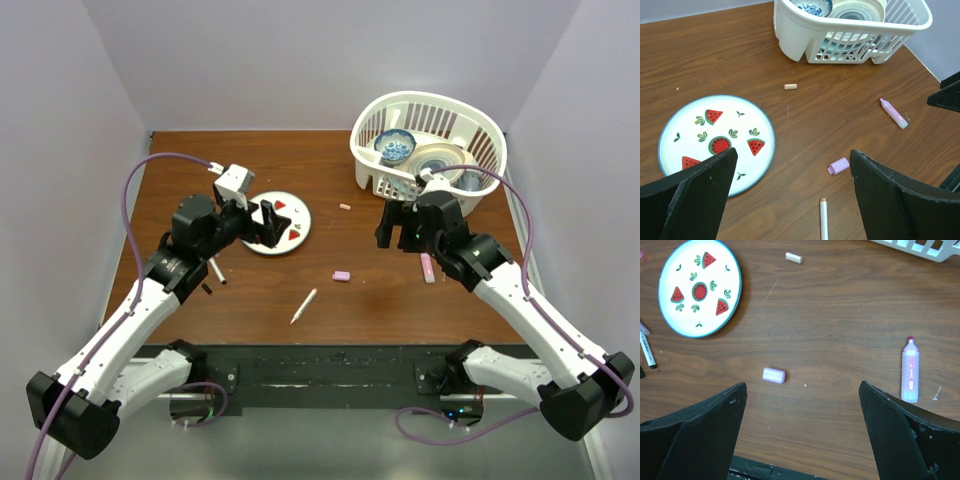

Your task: Insert the pens into the pen caps

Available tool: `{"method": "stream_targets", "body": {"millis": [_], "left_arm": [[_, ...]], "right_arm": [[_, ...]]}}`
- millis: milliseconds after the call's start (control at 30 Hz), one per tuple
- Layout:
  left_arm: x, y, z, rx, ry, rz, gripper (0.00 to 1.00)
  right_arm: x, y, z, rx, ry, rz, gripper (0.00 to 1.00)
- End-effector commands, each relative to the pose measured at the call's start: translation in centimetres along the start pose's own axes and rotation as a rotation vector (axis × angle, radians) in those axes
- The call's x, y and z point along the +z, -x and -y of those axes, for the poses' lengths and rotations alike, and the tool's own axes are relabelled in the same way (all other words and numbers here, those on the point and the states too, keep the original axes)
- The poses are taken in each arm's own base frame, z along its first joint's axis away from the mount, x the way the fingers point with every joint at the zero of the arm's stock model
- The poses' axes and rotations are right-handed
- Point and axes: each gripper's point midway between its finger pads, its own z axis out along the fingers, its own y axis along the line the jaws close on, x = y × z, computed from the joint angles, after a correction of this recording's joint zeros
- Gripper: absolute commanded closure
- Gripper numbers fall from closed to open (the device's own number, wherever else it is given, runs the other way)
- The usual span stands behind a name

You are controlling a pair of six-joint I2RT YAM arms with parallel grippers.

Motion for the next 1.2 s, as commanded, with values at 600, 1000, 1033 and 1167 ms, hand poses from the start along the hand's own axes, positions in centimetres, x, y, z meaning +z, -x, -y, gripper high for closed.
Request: {"method": "stream_targets", "body": {"millis": [600,1000,1033,1167], "left_arm": [[-0.1,2.3,-0.1,-0.027,0.022,0.071,0.00],[-0.2,2.5,-0.1,-0.028,0.023,0.077,0.00],[-0.2,2.4,0.0,-0.030,0.020,0.075,0.00],[-0.3,2.5,0.0,-0.025,0.018,0.078,0.00]], "right_arm": [[6.7,-5.1,14.9,-0.062,-0.512,-0.322,0.36],[9.1,-10.6,17.5,-0.007,-0.521,-0.484,0.41],[9.3,-10.8,17.6,-0.004,-0.516,-0.486,0.41],[9.9,-11.7,17.5,0.004,-0.499,-0.515,0.44]]}}
